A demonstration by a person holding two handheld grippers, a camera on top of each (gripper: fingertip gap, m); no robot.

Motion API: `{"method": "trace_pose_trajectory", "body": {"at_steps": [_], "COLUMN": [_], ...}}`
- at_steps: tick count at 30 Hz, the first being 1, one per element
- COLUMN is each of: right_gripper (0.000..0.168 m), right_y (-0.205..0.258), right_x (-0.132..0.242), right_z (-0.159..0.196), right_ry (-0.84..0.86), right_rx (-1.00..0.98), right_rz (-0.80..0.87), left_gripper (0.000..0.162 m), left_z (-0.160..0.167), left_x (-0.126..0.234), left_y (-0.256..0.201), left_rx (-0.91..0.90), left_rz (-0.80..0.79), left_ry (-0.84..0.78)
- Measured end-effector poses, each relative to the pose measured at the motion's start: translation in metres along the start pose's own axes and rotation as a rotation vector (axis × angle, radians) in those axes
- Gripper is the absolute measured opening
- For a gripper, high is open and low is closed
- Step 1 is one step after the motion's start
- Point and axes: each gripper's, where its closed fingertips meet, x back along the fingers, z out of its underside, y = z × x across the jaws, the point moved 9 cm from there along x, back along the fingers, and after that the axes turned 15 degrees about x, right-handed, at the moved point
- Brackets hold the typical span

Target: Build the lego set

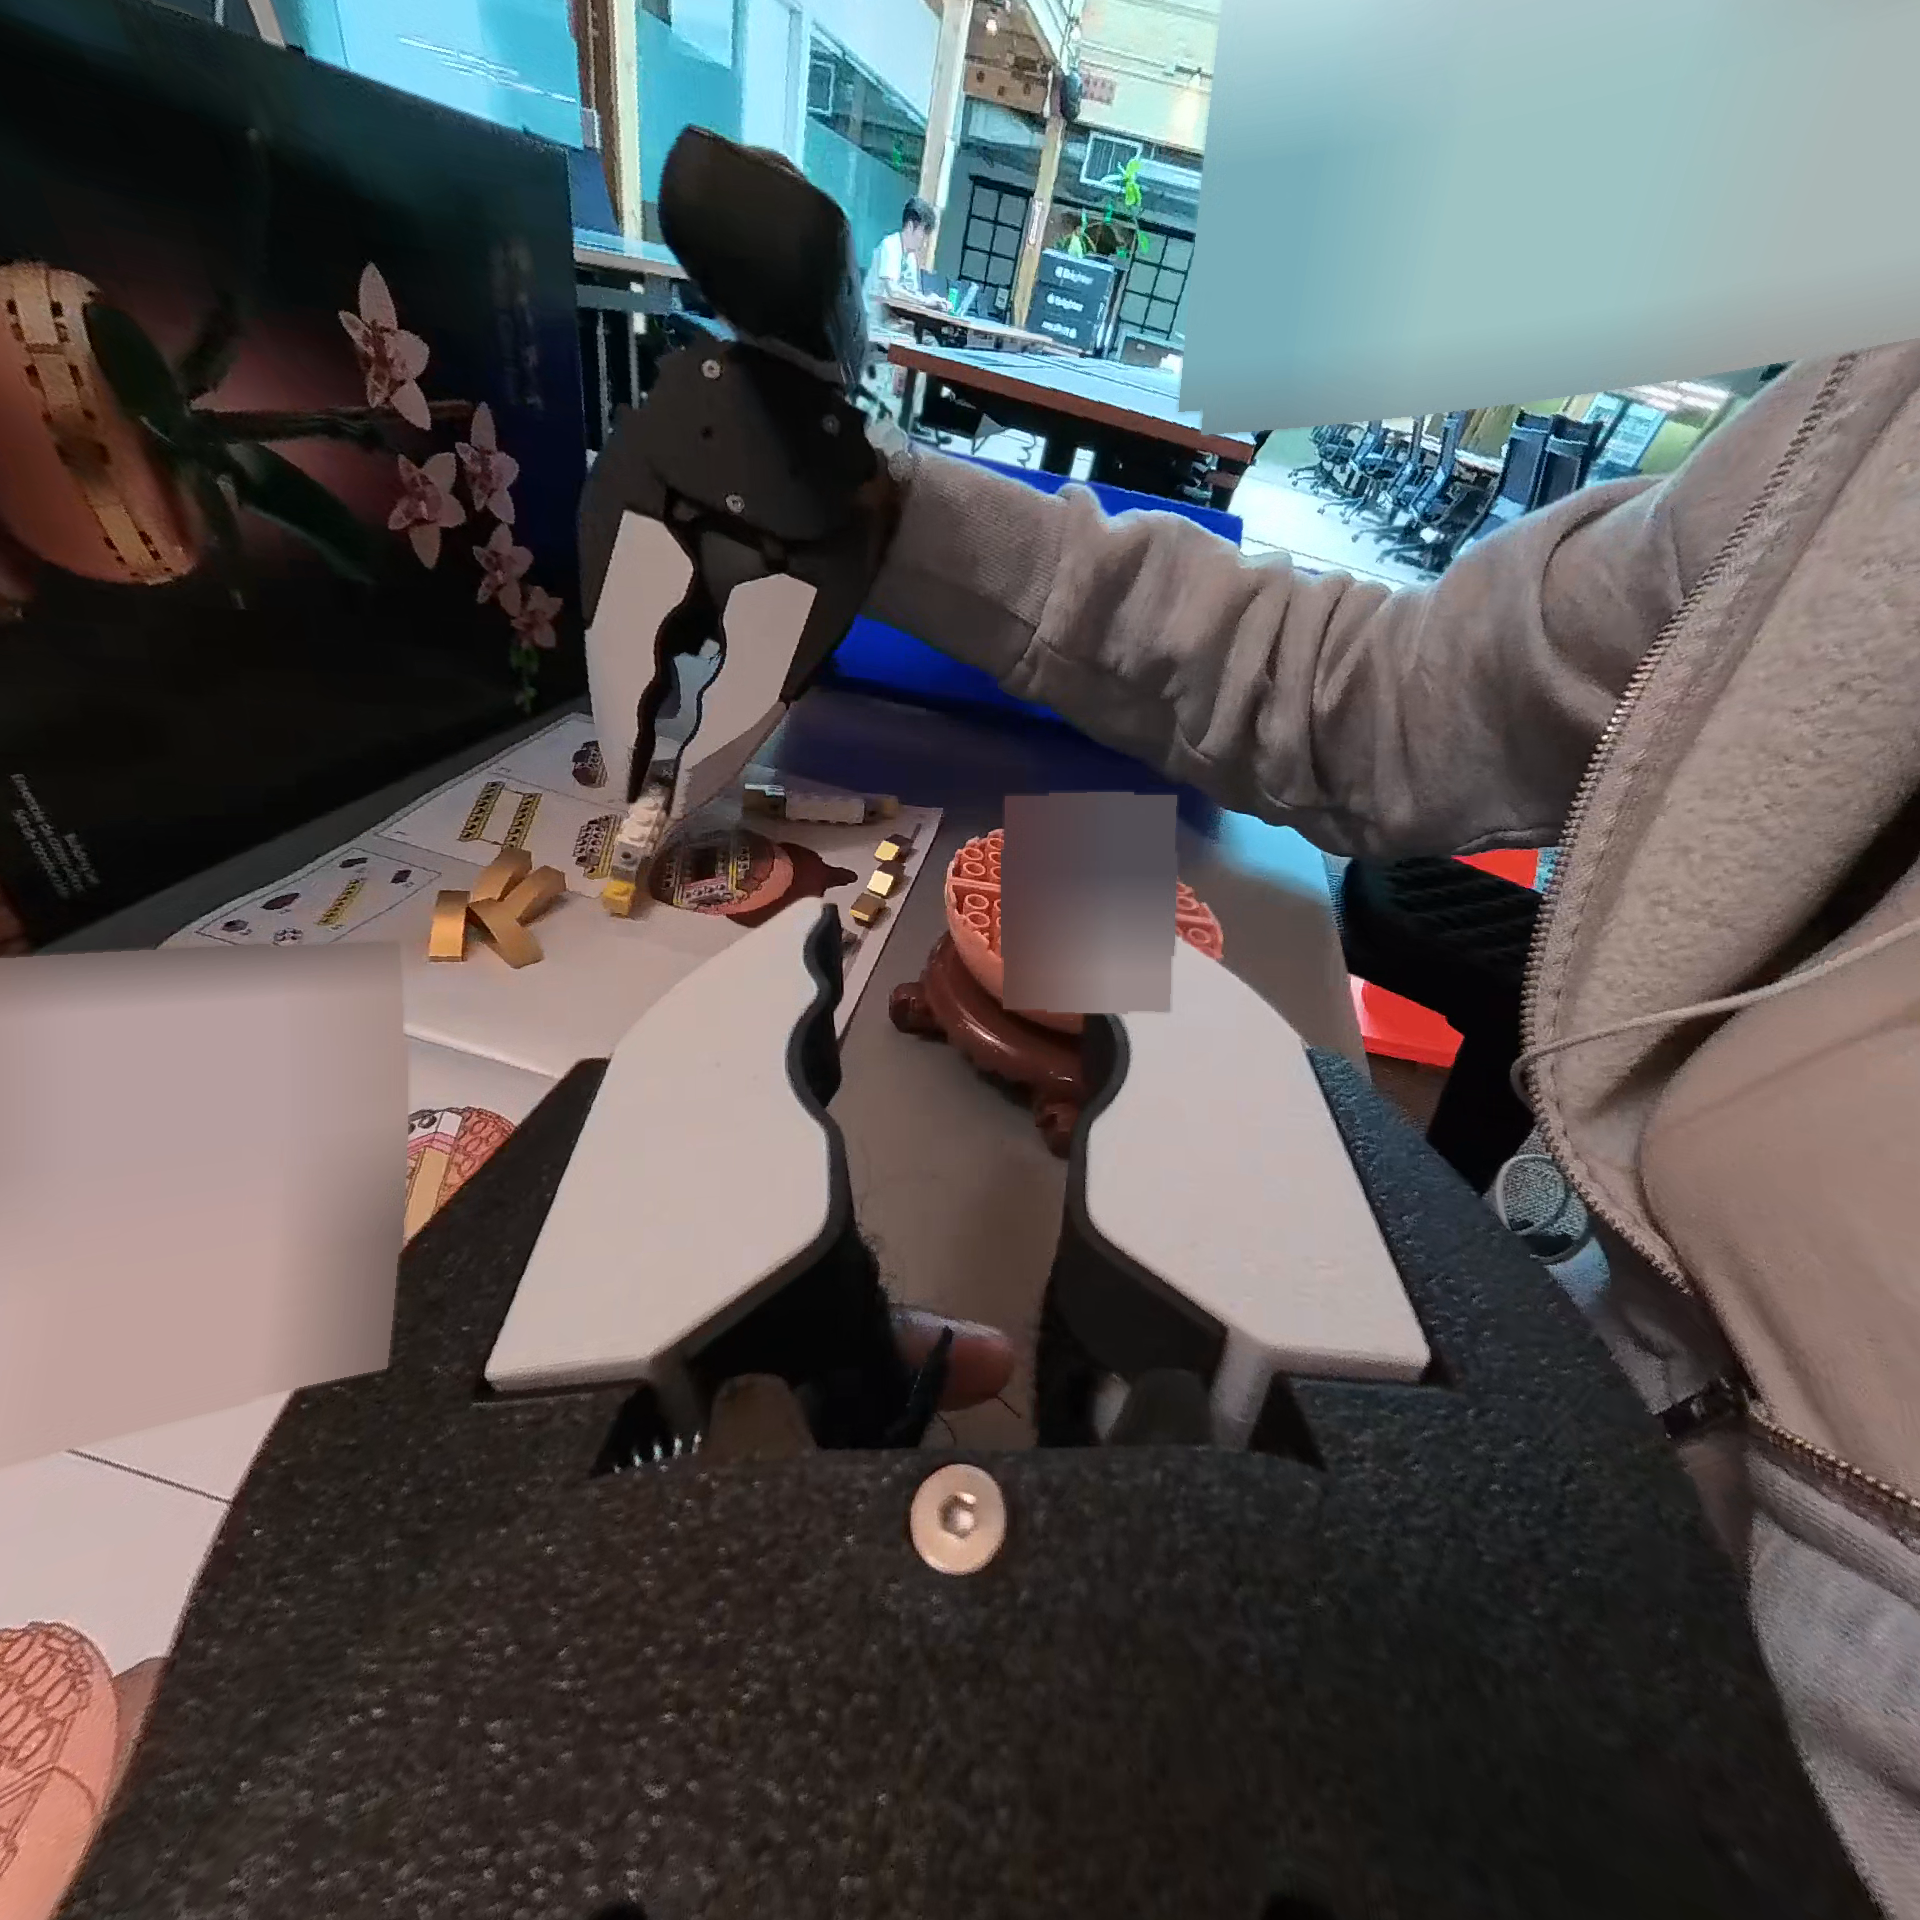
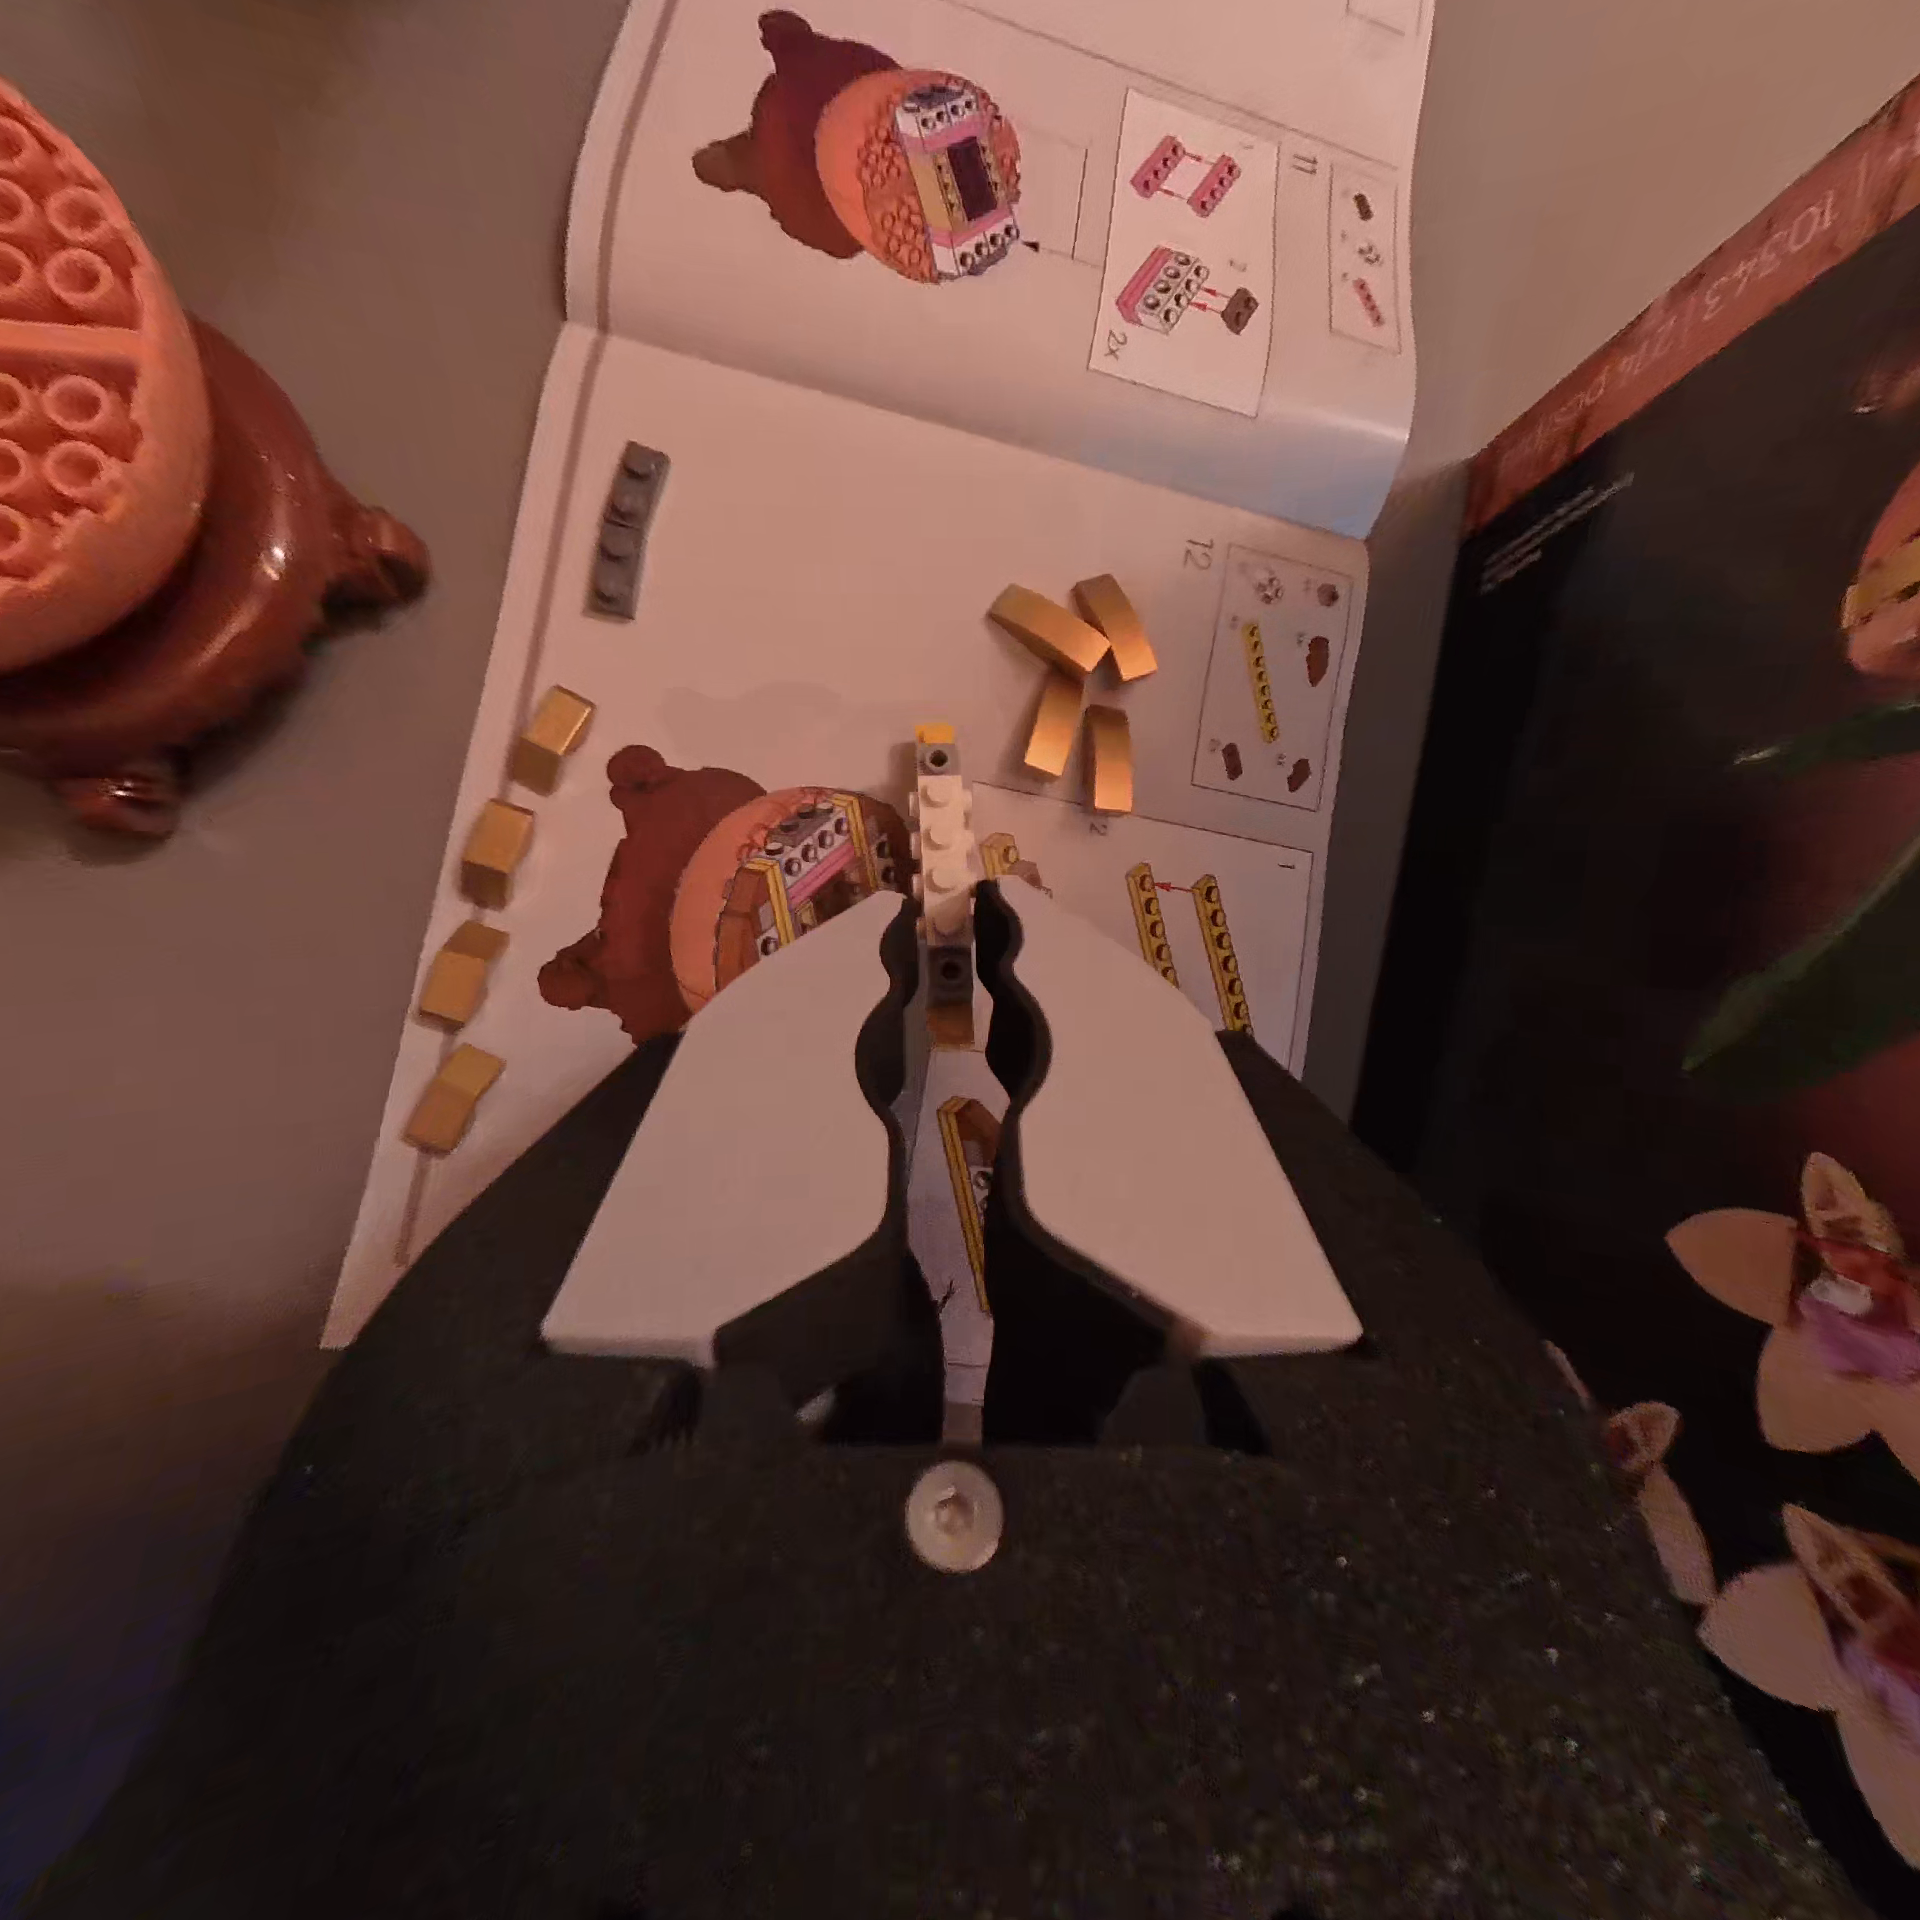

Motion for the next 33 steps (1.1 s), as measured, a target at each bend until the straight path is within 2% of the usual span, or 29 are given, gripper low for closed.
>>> {"method": "trace_pose_trajectory", "body": {"at_steps": [2, 7, 12, 15, 16, 19, 24, 27, 30, 33], "right_gripper": [0.011, 0.026, 0.038, 0.034, 0.034, 0.034, 0.029, 0.025, 0.015, 0.018], "right_y": [-0.001, 0.008, 0.046, 0.079, 0.087, 0.100, 0.095, 0.094, 0.095, 0.095], "right_x": [-0.002, 0.010, 0.041, 0.045, 0.043, 0.035, 0.026, 0.028, 0.026, 0.017], "right_z": [0.003, -0.001, -0.004, -0.007, -0.009, -0.011, -0.003, -0.009, -0.024, -0.020], "right_ry": [0.035, 0.043, 0.205, 0.258, 0.270, 0.299, 0.346, 0.381, 0.379, 0.465], "right_rx": [-0.008, -0.074, -0.496, -0.733, -0.766, -0.786, -0.791, -0.752, -0.695, -0.687], "right_rz": [0.010, 0.123, 0.314, 0.376, 0.382, 0.375, 0.379, 0.436, 0.493, 0.516], "left_gripper": [0.042, 0.042, 0.054, 0.079, 0.079, 0.074, 0.080, 0.081, 0.077, 0.075], "left_z": [0.002, 0.003, 0.002, 0.000, -0.001, -0.004, -0.005, -0.002, -0.002, -0.003], "left_x": [-0.001, -0.001, 0.001, 0.004, 0.005, 0.010, 0.011, 0.009, 0.010, 0.013], "left_y": [0.002, 0.001, 0.004, 0.008, 0.009, 0.010, 0.009, 0.009, 0.008, 0.009], "left_rx": [0.010, -0.007, -0.031, -0.004, 0.007, 0.026, -0.013, -0.078, -0.120, -0.130], "left_rz": [0.002, 0.018, -0.048, -0.095, -0.103, -0.093, -0.084, -0.121, -0.123, -0.119], "left_ry": [0.003, -0.012, -0.072, -0.121, -0.137, -0.194, -0.202, -0.164, -0.195, -0.229]}}
